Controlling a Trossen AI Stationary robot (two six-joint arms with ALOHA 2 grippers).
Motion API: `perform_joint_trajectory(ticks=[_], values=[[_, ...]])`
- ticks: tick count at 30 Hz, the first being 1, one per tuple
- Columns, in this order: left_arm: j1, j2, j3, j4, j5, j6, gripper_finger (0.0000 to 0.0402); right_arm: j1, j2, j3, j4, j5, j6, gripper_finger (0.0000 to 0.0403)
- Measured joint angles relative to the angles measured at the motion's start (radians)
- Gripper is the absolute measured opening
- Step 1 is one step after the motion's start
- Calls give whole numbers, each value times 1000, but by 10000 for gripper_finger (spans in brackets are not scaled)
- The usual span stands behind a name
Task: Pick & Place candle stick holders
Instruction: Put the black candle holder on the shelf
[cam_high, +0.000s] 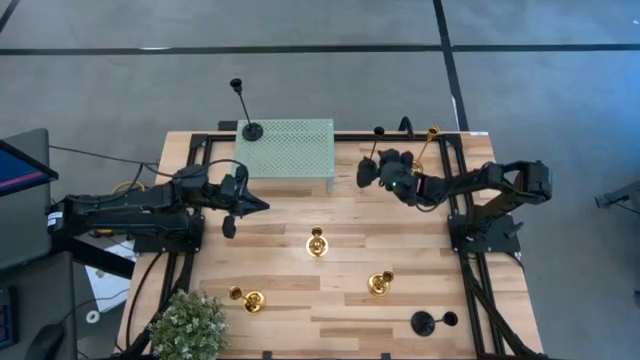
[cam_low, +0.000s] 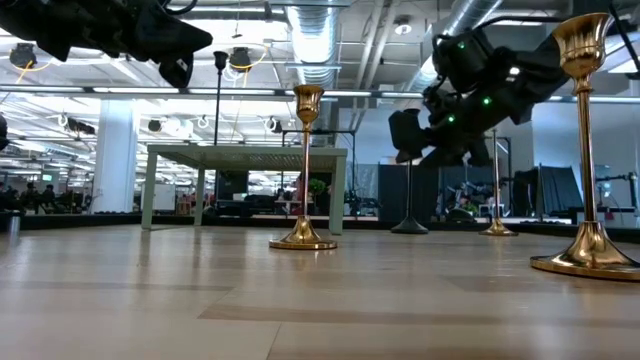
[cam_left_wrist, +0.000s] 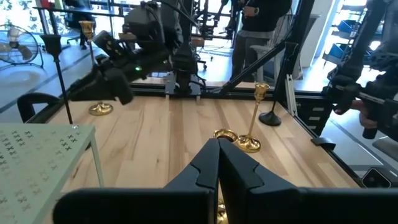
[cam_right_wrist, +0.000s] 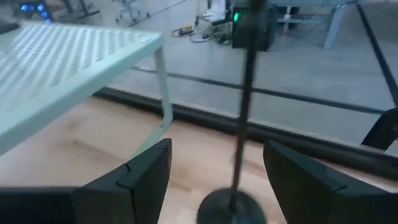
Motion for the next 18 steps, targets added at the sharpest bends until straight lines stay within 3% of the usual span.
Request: perform_joint_trajectory(ticks=[12, 18], values=[[0, 0, 0, -5, 0, 0, 6, -101, 0, 0, 123, -152, -57, 236], [0, 0, 0, -4, 0, 0, 6, -119, 0, 0, 157, -179, -79, 178]])
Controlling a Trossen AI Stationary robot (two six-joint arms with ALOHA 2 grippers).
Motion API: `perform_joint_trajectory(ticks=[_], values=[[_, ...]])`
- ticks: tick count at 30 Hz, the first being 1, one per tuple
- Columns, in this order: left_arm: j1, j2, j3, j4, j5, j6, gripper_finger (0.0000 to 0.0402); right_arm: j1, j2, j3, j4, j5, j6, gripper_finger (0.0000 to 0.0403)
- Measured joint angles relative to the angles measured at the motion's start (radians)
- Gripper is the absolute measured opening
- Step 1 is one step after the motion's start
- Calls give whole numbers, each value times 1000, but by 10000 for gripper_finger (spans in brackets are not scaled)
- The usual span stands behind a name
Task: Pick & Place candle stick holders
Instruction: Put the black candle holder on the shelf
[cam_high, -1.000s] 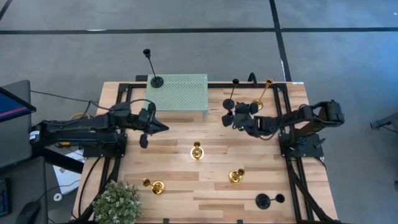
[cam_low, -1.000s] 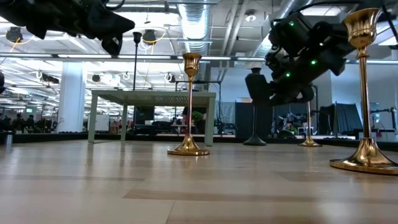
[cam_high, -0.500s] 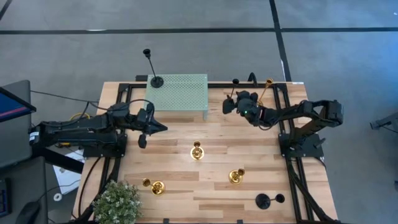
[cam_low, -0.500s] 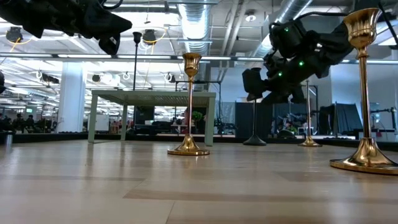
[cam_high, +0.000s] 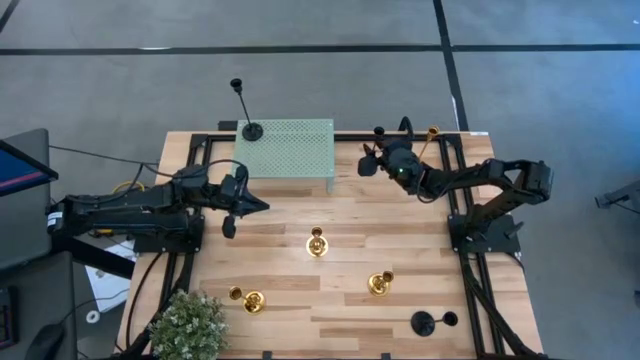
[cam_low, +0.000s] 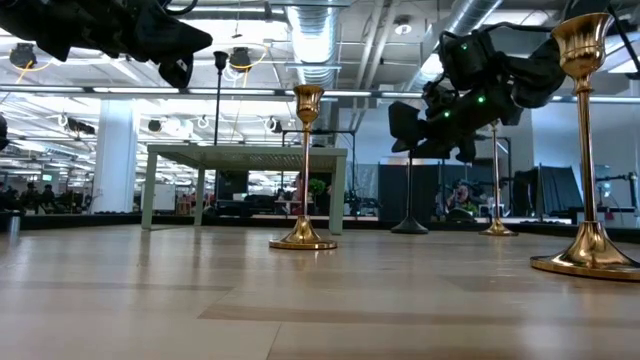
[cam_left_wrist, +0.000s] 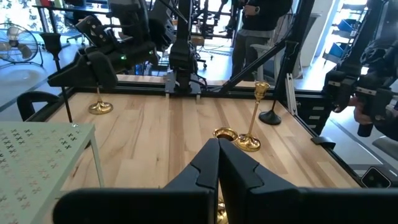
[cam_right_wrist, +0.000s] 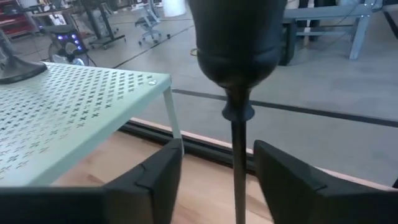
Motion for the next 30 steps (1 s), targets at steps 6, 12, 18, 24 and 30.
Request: perform_joint_trajectory(ticks=[6, 12, 18, 24, 30], values=[[0, 0, 0, 0, 0, 0, 6, -3, 0, 0, 3, -9, -31, 78], [0, 0, 0, 0, 0, 0, 6, -1, 0, 0, 6, -24, -48, 9], [0, 0, 0, 1, 0, -7, 6, 16, -1, 0, 3, -24, -52, 7], [0, -2, 0, 0, -3, -8, 6, 81, -23, 0, -42, -24, -71, 5], [0, -58, 0, -34, -23, -10, 4, 142, -142, 0, -200, 12, -87, 3]])
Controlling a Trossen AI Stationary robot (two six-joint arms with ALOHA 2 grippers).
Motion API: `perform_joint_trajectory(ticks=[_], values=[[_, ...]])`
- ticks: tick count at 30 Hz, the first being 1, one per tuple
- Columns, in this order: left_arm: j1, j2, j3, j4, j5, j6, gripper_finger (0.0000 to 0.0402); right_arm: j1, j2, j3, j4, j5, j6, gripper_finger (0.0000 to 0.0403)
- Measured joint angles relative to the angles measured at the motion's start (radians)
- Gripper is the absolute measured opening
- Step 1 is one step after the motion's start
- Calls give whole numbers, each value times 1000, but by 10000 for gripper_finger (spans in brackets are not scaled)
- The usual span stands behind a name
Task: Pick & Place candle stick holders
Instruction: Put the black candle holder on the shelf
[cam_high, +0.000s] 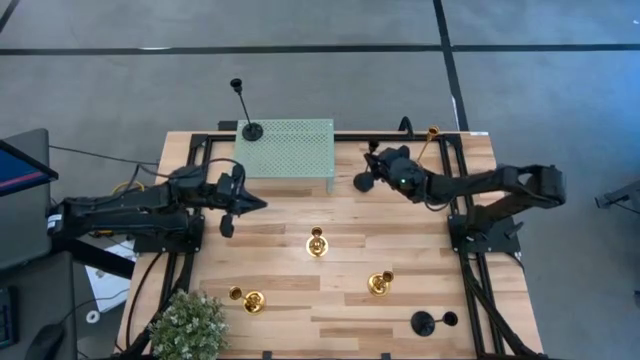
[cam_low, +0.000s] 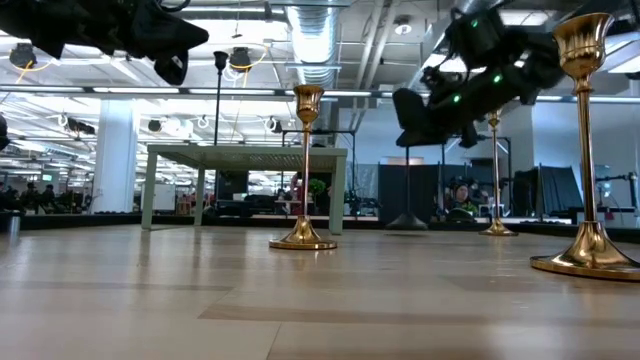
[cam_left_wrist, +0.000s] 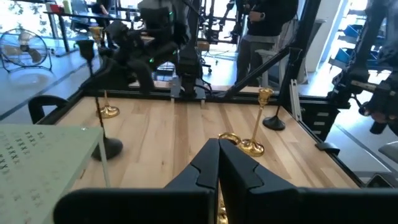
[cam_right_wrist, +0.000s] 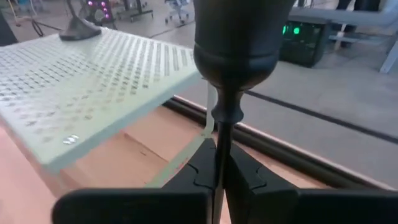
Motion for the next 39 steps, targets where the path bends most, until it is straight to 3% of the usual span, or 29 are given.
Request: perform_joint_trajectory(ticks=[10, 20, 33, 39], values=[[0, -122, 0, -165, -85, -28, 5, 22, -241, 52, -198, 27, -50, 1], [0, -125, 0, -182, -82, -28, 5, 33, -193, 357, -409, 21, -228, 1], [0, -125, 0, -242, -81, -36, 7, -57, 80, 740, -424, -456, -279, 0], [0, -125, 0, -264, -81, -59, 4, -112, 265, 905, -428, -611, -263, 0]])
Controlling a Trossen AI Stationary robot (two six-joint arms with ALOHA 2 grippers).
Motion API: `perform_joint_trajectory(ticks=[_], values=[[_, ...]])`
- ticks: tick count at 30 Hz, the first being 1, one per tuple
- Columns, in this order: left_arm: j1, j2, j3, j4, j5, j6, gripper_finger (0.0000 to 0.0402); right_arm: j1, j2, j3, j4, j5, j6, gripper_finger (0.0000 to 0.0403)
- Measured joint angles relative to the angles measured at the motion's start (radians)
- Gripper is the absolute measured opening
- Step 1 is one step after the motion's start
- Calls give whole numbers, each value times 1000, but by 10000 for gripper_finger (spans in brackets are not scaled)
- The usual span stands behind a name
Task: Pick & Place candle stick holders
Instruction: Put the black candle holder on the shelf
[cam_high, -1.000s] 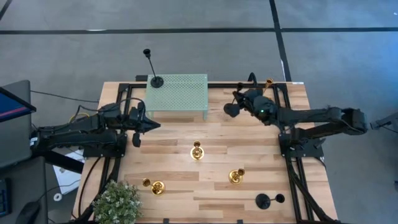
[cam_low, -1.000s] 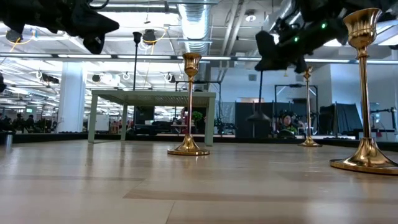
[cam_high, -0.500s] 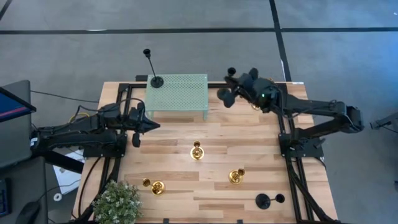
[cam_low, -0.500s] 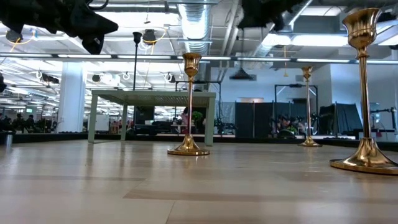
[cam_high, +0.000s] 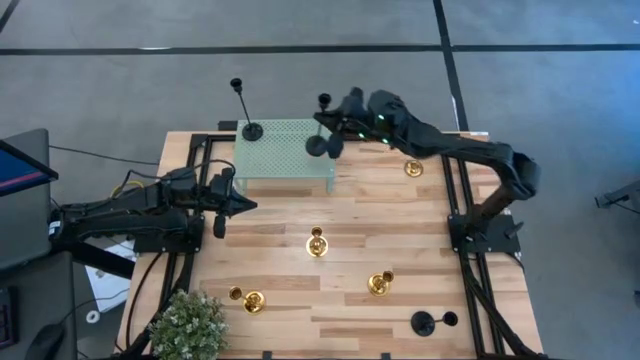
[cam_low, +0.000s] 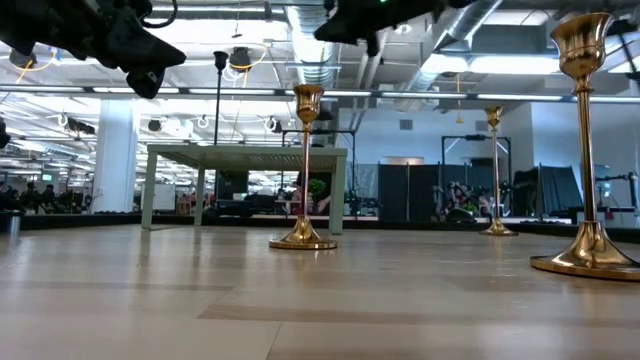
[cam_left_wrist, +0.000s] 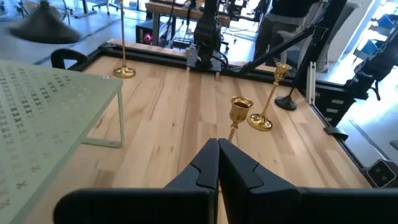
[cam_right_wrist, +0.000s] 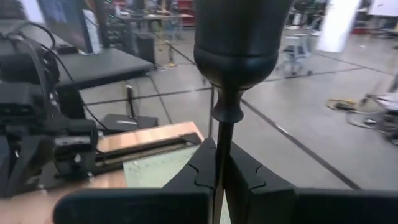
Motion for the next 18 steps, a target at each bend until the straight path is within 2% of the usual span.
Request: perform_joint_trajectory(ticks=[3, 8, 18], values=[[0, 0, 0, -6, 6, 0, 6, -20, 73, 79, -11, -58, 5, 0], [0, 0, 0, -20, 7, 5, 7, -42, 181, 201, -53, -91, 4, 0], [0, 0, 0, -29, 7, 7, 7, -82, 333, 359, -58, -180, 15, 0]])
